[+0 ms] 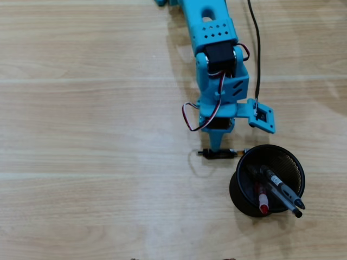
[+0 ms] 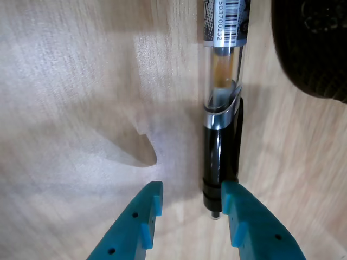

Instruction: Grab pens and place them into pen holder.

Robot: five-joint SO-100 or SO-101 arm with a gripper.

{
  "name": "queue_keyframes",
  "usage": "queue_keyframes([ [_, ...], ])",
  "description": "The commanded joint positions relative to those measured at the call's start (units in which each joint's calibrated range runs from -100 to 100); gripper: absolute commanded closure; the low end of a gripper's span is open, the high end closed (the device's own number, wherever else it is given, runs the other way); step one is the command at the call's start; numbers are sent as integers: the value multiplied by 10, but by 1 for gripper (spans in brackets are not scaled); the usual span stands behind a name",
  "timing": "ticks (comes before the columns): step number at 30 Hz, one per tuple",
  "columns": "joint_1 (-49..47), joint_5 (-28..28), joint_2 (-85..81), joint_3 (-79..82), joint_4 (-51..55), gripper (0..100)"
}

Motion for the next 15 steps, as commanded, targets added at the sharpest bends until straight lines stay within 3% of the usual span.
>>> queue_keyframes([
  [1,-1,3,26,-75,-7,88],
  [15,-15,20,86,-123,-4,88],
])
